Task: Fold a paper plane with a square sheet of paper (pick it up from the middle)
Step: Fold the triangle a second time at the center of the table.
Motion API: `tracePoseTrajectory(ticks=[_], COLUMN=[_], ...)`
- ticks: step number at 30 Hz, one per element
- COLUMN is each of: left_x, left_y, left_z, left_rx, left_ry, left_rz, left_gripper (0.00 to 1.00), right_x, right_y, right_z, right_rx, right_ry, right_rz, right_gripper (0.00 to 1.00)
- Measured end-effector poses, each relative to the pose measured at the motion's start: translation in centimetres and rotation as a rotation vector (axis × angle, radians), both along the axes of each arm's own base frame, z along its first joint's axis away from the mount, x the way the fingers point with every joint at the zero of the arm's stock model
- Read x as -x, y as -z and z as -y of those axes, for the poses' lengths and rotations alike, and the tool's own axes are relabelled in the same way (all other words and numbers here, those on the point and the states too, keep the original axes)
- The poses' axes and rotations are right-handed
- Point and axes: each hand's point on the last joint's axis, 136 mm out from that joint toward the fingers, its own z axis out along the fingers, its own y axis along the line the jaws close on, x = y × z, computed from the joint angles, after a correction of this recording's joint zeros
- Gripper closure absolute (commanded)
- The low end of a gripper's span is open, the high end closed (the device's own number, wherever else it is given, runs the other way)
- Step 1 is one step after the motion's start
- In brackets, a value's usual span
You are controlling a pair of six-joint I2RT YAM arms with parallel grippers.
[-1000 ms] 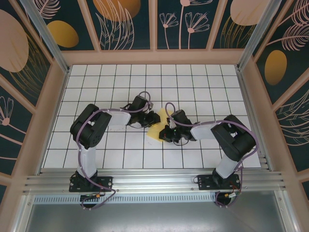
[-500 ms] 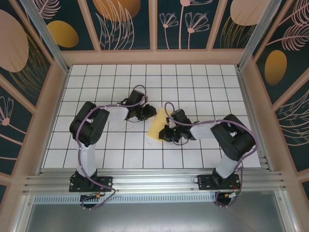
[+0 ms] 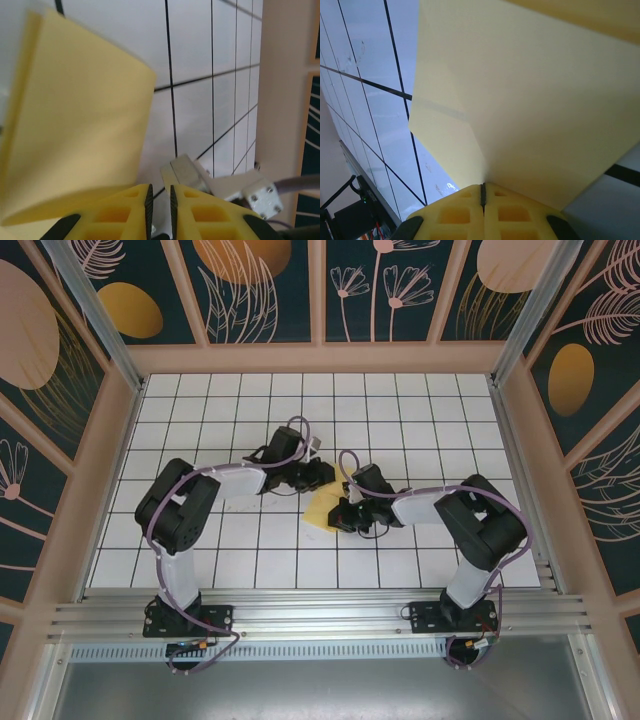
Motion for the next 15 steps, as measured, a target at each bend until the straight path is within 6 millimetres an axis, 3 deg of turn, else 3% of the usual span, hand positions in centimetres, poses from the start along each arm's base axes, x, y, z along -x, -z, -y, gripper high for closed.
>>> tracePoseTrajectory(ticks=[8, 15], left_x=[1.6, 1.4], left_y=[4.8, 5.0], left_z=[-0.3, -0.5], left_rx=[-0.057, -0.068], left_ry=[0.019, 0.007], left_rz=[-0.097, -0.089], left_gripper=[0.79, 0.79], right_x=[0.0, -0.1], right_y=[0.0, -0.2], right_z=[0.0, 0.0], right_rx=[-0.001, -0.001], right_ry=[-0.001, 0.004], right_rz=[-0.001, 0.003], right_gripper=[1.0, 1.0])
